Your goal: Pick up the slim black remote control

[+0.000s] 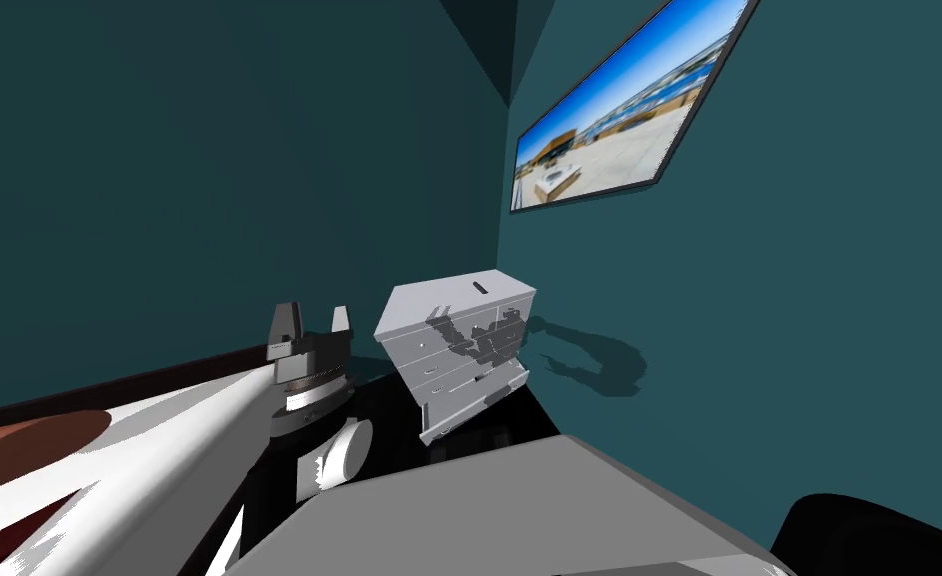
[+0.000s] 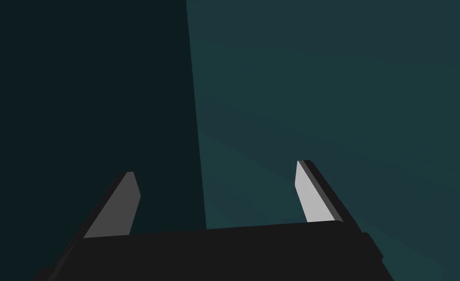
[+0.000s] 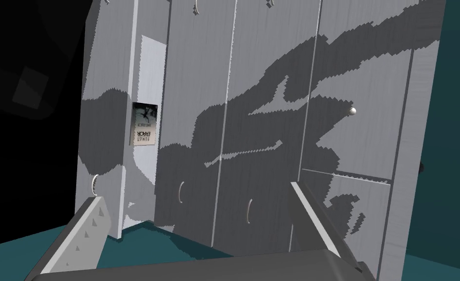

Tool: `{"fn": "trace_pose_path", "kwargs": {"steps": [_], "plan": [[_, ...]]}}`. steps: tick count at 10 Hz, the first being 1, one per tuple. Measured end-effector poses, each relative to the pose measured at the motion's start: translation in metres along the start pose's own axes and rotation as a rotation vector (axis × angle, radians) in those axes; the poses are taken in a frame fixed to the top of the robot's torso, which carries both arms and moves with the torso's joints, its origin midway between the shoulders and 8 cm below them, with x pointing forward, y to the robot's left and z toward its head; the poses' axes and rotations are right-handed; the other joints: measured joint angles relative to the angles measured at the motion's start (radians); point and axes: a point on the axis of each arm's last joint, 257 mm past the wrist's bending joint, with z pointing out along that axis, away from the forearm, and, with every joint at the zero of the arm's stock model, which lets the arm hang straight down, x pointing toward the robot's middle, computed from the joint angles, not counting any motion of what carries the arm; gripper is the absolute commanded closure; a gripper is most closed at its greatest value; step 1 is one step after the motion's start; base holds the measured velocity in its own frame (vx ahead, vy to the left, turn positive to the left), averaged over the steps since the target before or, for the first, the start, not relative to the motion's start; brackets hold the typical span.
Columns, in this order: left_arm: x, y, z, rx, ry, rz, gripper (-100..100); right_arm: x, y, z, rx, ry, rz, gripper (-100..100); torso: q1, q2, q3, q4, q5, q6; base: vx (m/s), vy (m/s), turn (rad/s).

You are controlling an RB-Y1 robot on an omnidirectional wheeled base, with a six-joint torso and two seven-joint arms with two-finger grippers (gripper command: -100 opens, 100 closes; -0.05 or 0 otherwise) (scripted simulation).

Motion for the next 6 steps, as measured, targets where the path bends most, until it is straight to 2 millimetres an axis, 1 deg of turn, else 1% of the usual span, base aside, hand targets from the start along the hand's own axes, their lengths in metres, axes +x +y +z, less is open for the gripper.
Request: {"fn": "trace_pose_path", "kwargs": {"steps": [1,2,3,4,5,6], "plan": [[0.0,0.0,0.0,0.0,0.0,0.0,0,0.0,-0.013,-0.017,0.048,0.004,0.026,-100,0.0,0.0,0.0,0.0,0.0,-0.001,-0.013,-0.007,0.145],[0.0,0.0,0.0,0.0,0.0,0.0,0,-0.004,-0.017,-0.029,0.082,0.012,0.037,-100,0.0,0.0,0.0,0.0,0.0,0.0,-0.005,-0.005,-0.022],[0.0,0.0,0.0,0.0,0.0,0.0,0,-0.009,-0.02,-0.035,0.103,0.021,0.031,-100,0.0,0.0,0.0,0.0,0.0,0.0,-0.007,0.005,0.283],[0.0,0.0,0.0,0.0,0.0,0.0,0,-0.007,-0.031,-0.049,0.148,0.025,0.055,-100,0.0,0.0,0.0,0.0,0.0,-0.001,-0.008,-0.003,0.184],[0.0,0.0,0.0,0.0,0.0,0.0,0,-0.011,-0.037,-0.063,0.185,0.029,0.063,-100,0.0,0.0,0.0,0.0,0.0,0.0,-0.004,-0.004,-0.018],[0.0,0.0,0.0,0.0,0.0,0.0,0,-0.017,-0.036,-0.069,0.202,0.037,0.058,-100,0.0,-0.001,0.0,0.0,0.0,0.0,-0.004,0.007,0.32]]}}
